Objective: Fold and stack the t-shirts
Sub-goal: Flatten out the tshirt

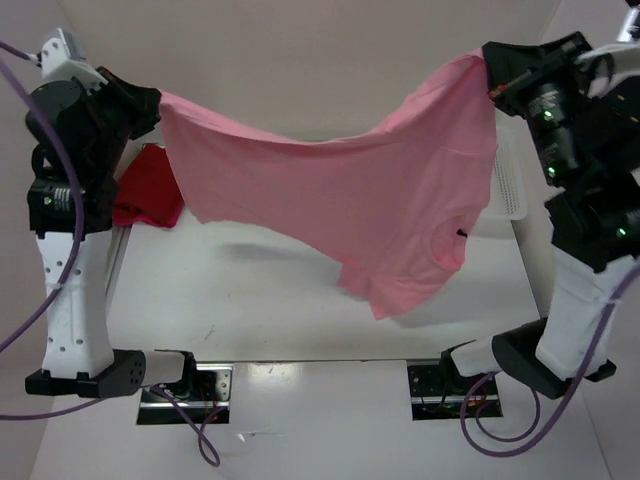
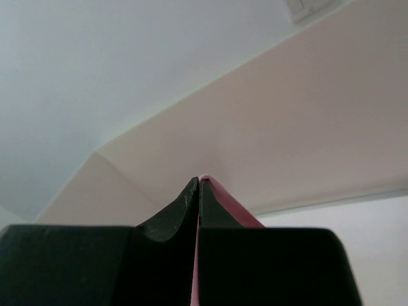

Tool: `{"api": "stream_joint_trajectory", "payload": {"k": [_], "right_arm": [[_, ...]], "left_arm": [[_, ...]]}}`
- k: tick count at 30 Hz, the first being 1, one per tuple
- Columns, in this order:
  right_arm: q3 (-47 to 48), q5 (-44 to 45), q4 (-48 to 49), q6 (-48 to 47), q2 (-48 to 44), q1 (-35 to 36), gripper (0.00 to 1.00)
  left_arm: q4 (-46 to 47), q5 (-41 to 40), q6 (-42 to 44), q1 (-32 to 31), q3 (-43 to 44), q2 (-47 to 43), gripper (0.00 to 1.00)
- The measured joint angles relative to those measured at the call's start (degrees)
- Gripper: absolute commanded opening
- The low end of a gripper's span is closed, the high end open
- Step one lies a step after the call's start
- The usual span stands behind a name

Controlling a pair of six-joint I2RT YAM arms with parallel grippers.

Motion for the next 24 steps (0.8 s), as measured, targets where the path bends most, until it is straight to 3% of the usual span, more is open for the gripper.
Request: {"api": "stream_joint_trajectory", "payload": {"k": [3,7,13,18,24], "right_arm": [[-3.1,-1.1,2.6,-0.9,5.0,0.0,0.0],[-1.8,-2.5,4.5,-1.9,18.5,-0.3,0.0],[11.9,-7.8,2.4,-1.6,42.9,-2.9,0.0],[14.1,-12.1,2.4,1.0,43.9,-6.2,0.0],[16.5,-15.2,8.6,3.6,35.1,-8.1,0.0]], "left_arm": [[1.4,1.5,0.5,2.0,-6.7,1.7,0.0],[2.6,4.5,0.5,5.6,-14.0,8.3,0.0],[2.4,10.2,-1.4,10.3,-9.4,23.8,0.0],[2.2,12.3,-3.4,12.0,0.1,27.5,0.0],[6.1,15.1,-5.4,15.5,9.1,23.9,0.0]]}}
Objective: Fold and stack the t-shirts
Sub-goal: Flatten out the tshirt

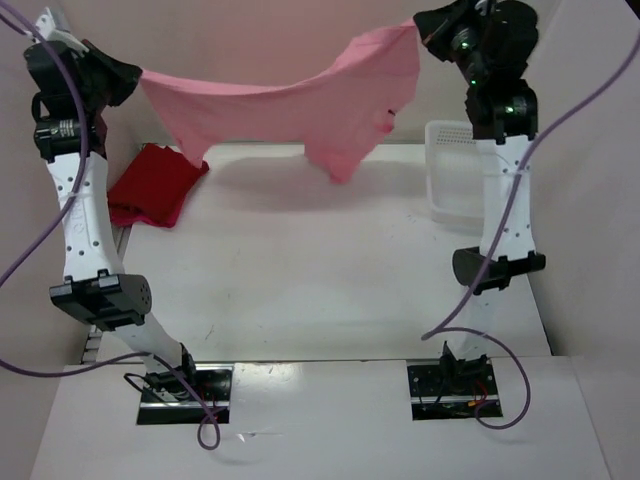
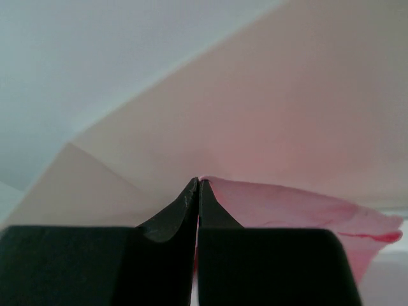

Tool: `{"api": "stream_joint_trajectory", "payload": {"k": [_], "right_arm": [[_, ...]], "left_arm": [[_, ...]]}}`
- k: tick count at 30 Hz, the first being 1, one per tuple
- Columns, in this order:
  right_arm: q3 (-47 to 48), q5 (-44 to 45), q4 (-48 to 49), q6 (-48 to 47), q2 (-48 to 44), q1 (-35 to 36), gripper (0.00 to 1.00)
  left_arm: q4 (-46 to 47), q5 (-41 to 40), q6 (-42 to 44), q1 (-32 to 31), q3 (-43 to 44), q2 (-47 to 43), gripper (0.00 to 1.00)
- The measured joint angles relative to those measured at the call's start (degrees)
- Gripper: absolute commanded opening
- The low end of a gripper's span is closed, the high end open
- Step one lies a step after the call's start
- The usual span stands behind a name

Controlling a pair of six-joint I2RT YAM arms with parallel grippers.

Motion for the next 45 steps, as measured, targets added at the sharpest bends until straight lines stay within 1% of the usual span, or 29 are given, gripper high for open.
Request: {"api": "stream_joint_trajectory", "payload": {"k": [4,6,7,8,10,12,14,16,19,21,23,25,28,32,37,41,45], "right_arm": [[-1.5,-1.8,2.4,0.7,-7.6,-1.0,0.0],[-5.6,-1.7,3.4,0.5,-11.8,-1.2,0.0],[-9.9,-1.7,4.3,0.3,-14.6,-1.2,0.0],[-15.1,-1.7,4.6,0.1,-17.6,-1.2,0.0],[-29.9,-1.1,7.8,-0.3,-24.0,-1.2,0.0],[-46.2,-0.4,8.8,-0.4,-30.1,-1.2,0.0],[-60.1,0.1,8.8,-0.5,-33.3,-1.2,0.0],[-73.1,0.7,9.2,-0.6,-34.4,-1.2,0.0],[-89.6,1.5,8.0,-0.7,-34.7,-1.2,0.0],[-97.5,1.7,5.7,-0.6,-35.6,-1.2,0.0],[-103.0,1.7,3.5,-0.5,-38.4,-1.2,0.0],[-105.8,0.9,2.8,0.0,-42.2,-1.2,0.0],[-106.9,-1.0,1.9,1.2,-47.6,-1.2,0.0],[-108.4,-3.8,1.3,2.8,-51.1,-0.7,0.0],[-111.6,-5.8,-4.5,4.6,-55.8,-0.1,0.0],[-111.1,-5.6,-4.9,4.8,-55.5,0.0,0.0],[-106.1,-3.5,-4.4,4.2,-49.5,0.0,0.0]], "left_arm": [[3.0,1.0,-1.0,2.3,0.3,-2.5,0.0],[5.1,1.4,-1.3,2.6,-2.4,-3.5,0.0],[6.1,1.6,-1.3,2.5,-4.5,-4.0,0.0],[7.3,1.8,-1.3,2.5,-7.3,-4.6,0.0],[8.6,2.0,-1.2,2.4,-14.5,-5.9,0.0],[10.1,2.1,-1.2,2.4,-22.5,-6.9,0.0],[10.7,2.1,-1.1,2.4,-31.3,-8.2,0.0],[11.1,1.9,-1.0,2.4,-39.8,-9.1,0.0],[10.9,1.4,-0.4,2.3,-51.4,-11.7,0.0],[11.0,0.6,0.5,2.3,-58.0,-14.1,0.0],[10.2,0.2,0.9,2.3,-63.1,-17.0,0.0],[9.6,-0.1,1.8,2.3,-67.5,-20.3,0.0],[7.1,-0.3,2.6,2.3,-71.7,-24.7,0.0],[2.2,-1.0,4.2,2.3,-73.5,-29.1,0.0],[-2.7,-1.6,5.2,2.2,-73.6,-31.8,0.0],[-2.8,-2.0,5.4,2.1,-73.5,-30.1,0.0],[-1.8,-2.2,5.1,2.1,-71.6,-25.1,0.0]]}}
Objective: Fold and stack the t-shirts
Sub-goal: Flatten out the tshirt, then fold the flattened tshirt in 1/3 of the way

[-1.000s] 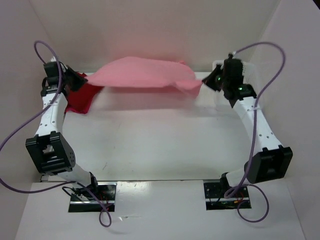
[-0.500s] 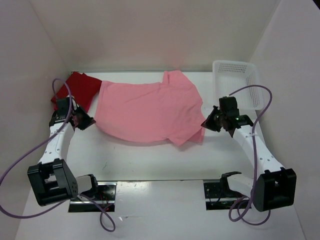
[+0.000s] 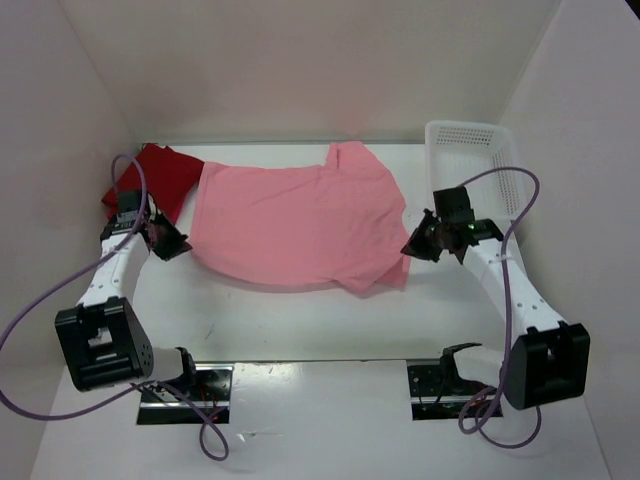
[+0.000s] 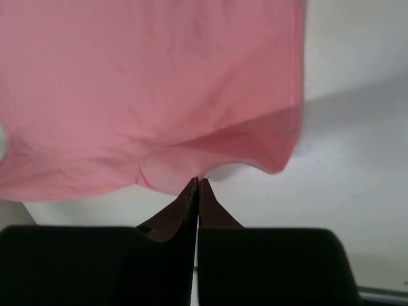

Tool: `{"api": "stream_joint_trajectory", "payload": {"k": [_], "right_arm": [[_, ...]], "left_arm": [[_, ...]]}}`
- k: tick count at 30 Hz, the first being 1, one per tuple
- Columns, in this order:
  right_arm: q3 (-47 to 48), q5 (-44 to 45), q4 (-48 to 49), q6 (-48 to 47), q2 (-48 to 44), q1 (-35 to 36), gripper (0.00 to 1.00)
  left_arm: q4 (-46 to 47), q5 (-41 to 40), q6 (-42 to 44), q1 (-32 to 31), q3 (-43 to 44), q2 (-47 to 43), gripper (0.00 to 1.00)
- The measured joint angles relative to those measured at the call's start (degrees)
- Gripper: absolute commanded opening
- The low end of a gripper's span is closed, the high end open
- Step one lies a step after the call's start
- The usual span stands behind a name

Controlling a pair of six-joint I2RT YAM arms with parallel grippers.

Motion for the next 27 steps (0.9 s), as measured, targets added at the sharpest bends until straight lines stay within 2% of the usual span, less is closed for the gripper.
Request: {"api": "stream_joint_trajectory", "payload": {"k": [6,13,20,27], "right_arm": [[10.8,2.3,5.2,-0.8,12.4,0.0,0.0],[21.0,6.1,8.0,-2.3,25.6,0.0,0.0],[33.5,7.8,9.8,-3.5,39.3,0.0,0.0],[42.3,9.3,10.2,-4.8,48.9,0.0,0.0]], "left_arm": [[4.6,-0.7,-0.4,0.0,6.9,11.0,0.0],[8.6,-2.1,-1.2,-1.3,8.8,19.2,0.0],[10.8,-3.5,-2.2,-2.4,12.4,24.4,0.0],[12.5,-4.3,-3.7,-2.4,15.1,27.4,0.0]]}}
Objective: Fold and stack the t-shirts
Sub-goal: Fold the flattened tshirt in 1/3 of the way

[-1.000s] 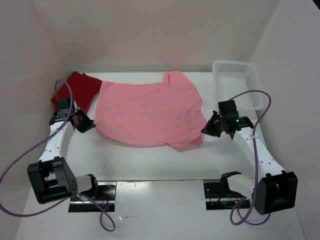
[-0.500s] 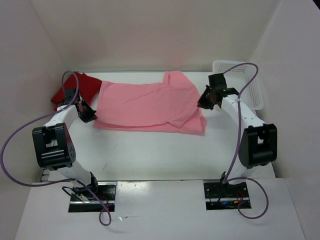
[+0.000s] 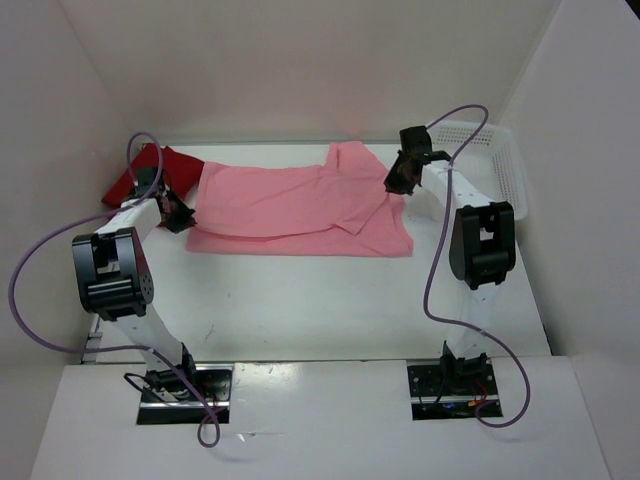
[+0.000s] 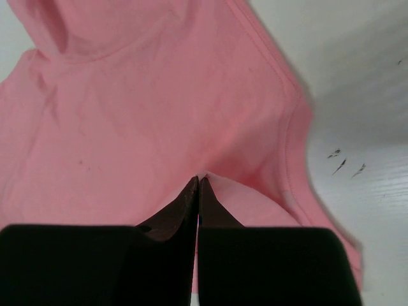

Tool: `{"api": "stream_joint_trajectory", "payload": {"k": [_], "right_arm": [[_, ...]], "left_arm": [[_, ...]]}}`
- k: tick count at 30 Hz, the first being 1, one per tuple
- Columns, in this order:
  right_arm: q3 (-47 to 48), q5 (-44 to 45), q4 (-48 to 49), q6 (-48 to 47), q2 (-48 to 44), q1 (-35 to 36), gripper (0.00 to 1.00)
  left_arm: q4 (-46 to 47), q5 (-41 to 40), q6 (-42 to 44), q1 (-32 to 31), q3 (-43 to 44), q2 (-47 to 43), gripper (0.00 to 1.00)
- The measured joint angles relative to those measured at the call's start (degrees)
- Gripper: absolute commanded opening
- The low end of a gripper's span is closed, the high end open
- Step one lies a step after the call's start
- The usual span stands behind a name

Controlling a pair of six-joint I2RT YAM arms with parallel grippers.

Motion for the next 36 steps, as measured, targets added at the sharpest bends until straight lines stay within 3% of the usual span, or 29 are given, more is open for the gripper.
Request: {"api": "stream_joint_trajectory", "payload": {"k": [9,13,14,16,18,21,25,26,29,30,34,36], "right_arm": [[1.1,1.8,-0.1,-1.0,1.3,-0.7,0.0],[1.5,2.9,-0.1,-1.0,1.9,-0.9,0.0],[1.5,3.0,-0.1,-1.0,2.0,-0.9,0.02],[1.5,3.1,-0.1,-1.0,2.0,-0.9,0.15],[1.6,3.0,0.0,-1.0,2.0,-0.9,0.22],[1.8,2.4,0.0,-1.0,2.0,-0.9,0.28],[2.1,1.2,0.0,-1.0,0.9,-1.0,0.37],[1.7,0.9,0.3,-0.9,0.0,-1.0,0.37],[-2.9,-0.6,1.8,-0.8,-6.2,-1.0,0.2],[-5.8,-1.2,2.9,-0.5,-9.1,-1.0,0.04],[-19.4,-3.4,5.2,2.1,-22.5,-1.0,0.0],[-25.4,-3.7,5.9,3.0,-27.1,-1.0,0.06]], "left_arm": [[2.7,-0.3,-1.5,-0.3,2.9,2.3,0.0],[4.3,-0.3,-1.5,-0.3,4.2,4.4,0.22],[4.5,-0.3,-1.5,-0.3,4.2,4.8,0.38],[5.2,-0.4,-1.4,-0.4,3.5,4.9,0.5],[5.5,-0.6,-1.4,-0.3,2.4,4.2,0.7],[5.2,-1.0,-1.6,-0.4,0.9,1.2,0.81],[5.4,-1.6,-1.6,-0.4,-2.2,-7.6,0.77],[5.5,-1.9,-1.6,-0.4,-3.5,-10.2,0.67],[6.3,-2.3,-1.7,-0.4,-8.1,-17.2,0.52],[6.4,-2.4,-1.7,-0.4,-9.6,-18.5,0.45],[6.2,-2.3,-1.5,-0.4,-14.2,-18.1,0.45],[5.7,-2.0,-1.6,-0.3,-14.9,-15.7,0.51]]}}
